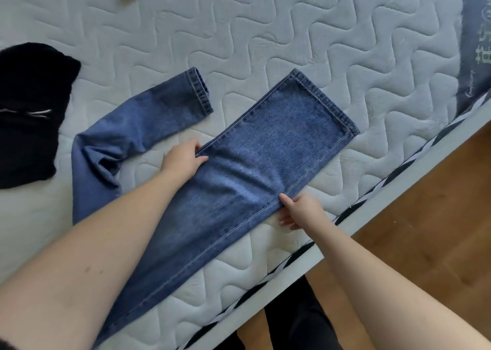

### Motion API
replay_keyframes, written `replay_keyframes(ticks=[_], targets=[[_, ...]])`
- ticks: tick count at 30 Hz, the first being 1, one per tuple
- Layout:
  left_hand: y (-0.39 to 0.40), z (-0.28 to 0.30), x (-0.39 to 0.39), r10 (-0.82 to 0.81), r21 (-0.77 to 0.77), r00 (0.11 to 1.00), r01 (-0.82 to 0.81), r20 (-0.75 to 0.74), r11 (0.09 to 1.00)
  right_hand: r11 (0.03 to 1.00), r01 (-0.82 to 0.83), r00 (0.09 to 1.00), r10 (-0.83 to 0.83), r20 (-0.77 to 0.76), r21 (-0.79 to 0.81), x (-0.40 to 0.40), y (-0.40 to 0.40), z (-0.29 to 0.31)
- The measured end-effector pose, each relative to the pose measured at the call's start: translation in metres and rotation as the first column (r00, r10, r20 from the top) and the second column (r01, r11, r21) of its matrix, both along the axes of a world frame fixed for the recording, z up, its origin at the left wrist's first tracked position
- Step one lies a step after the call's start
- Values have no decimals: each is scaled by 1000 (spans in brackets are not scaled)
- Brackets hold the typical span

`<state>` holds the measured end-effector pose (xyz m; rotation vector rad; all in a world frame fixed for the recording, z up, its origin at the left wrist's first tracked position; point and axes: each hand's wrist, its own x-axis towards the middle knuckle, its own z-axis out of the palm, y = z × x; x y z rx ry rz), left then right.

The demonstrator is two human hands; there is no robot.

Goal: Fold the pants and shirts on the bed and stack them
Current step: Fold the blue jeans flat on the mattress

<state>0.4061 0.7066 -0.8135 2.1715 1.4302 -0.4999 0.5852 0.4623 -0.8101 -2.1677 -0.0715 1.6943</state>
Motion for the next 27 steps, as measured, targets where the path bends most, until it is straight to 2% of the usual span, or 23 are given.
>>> replay_keyframes(ticks=[5,8,10,12,15,19,21,23,24,25,27], targets=[[-5,3,-40,32,-83,991,-43,-130,996,1000,1,978,-3,-207,-9,-34,0,13],[3,4,-69,11,-117,978,-36,-210,993,999,47,981,-45,-188,6,-59,1,8],[7,5,-85,13,-80,976,-31,-217,996,995,93,986,-88,-138,30,-69,-1,2],[6,3,-97,31,15,986,-29,-162,999,994,94,992,-89,-85,52,-74,-5,-2],[-7,2,-107,46,181,999,-44,-10,983,998,-18,1000,17,18,53,-78,-10,-1],[-18,23,-121,-4,260,977,-53,215,964,992,-117,992,116,48,35,-84,-5,13],[-15,39,-134,-101,424,943,-46,318,905,982,-154,987,147,63,108,-92,2,18],[-7,51,-152,-134,613,963,-40,236,789,968,-152,988,143,60,202,-108,16,22],[-1,53,-162,-52,639,984,-70,170,766,962,-140,990,133,43,234,-119,25,24],[4,54,-172,84,601,988,-146,130,785,958,-131,991,129,23,257,-131,35,26],[12,52,-188,362,396,923,-382,127,835,949,-122,991,134,-21,290,-155,57,30]])
